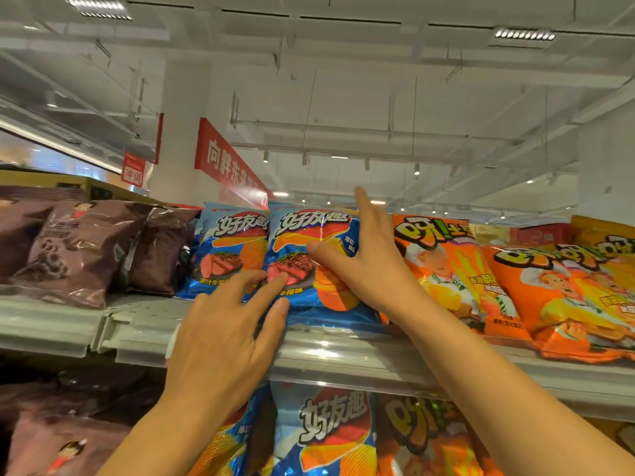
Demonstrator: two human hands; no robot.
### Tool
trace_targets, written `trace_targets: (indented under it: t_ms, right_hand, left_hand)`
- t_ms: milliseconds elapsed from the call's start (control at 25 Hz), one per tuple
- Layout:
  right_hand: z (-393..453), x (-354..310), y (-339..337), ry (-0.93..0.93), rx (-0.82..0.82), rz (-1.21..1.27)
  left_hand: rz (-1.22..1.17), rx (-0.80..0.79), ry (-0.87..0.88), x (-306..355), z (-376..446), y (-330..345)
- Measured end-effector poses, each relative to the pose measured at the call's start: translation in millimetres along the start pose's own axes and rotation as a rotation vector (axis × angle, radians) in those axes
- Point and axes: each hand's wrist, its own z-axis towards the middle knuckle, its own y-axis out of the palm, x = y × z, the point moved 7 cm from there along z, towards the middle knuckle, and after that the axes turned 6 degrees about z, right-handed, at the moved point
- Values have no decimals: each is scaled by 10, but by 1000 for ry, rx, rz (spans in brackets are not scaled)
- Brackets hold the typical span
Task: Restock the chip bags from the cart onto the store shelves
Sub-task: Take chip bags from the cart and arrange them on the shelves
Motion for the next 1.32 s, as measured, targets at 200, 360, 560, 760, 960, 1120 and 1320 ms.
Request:
trace_targets:
  t_ms: [200, 360, 560, 760, 960, 1120, 1320]
  right_hand:
    - [40, 29, 159, 45, -305, -350]
    - [-19, 32, 121, 113, -328, -403]
    - [-410, -210, -195, -110, -140, -357]
    - [-1017, -225, -1016, -260, -10, -338]
    - [-1933, 382, -2216, -152, 58, -416]
    - [-2998, 1213, -3428, 91, 100, -489]
    - [-4702, 2227, -4877, 490, 221, -494]
  left_hand:
    - [-19, 7, 2, -14, 0, -3]
    - [-39, 3, 11, -7, 14, 3]
    - [-37, -67, -61, 42, -29, 25]
    - [-250, 126, 63, 868, -302, -105]
    - [-524, 16, 309, 2697, -905, 281]
    - [-719, -199, 409, 4364, -1458, 654]
    - [-859, -509, 497, 6319, -2346, 1042]
